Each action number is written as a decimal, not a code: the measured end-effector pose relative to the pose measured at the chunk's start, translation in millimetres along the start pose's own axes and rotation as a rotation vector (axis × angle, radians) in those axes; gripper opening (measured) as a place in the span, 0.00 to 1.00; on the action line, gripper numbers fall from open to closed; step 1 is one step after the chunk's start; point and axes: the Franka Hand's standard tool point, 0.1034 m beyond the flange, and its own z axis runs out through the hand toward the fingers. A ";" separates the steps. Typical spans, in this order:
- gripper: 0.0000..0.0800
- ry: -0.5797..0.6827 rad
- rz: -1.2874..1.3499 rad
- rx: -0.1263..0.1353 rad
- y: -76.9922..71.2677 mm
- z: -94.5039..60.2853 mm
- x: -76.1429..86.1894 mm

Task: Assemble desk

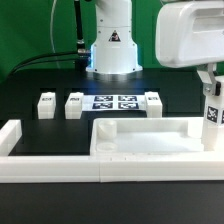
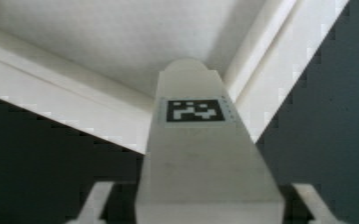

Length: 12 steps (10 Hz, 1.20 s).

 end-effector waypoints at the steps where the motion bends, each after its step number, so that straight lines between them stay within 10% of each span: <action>1: 0.36 0.000 0.098 0.002 -0.9 0.2 0.1; 6: 0.36 0.001 0.648 0.034 0.8 0.7 -0.4; 12: 0.37 -0.015 1.082 -0.034 20.2 0.0 -12.1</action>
Offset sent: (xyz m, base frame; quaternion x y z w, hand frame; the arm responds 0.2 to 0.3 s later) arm -0.0001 -0.0011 -0.0094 0.0240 -0.0070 0.3082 0.9510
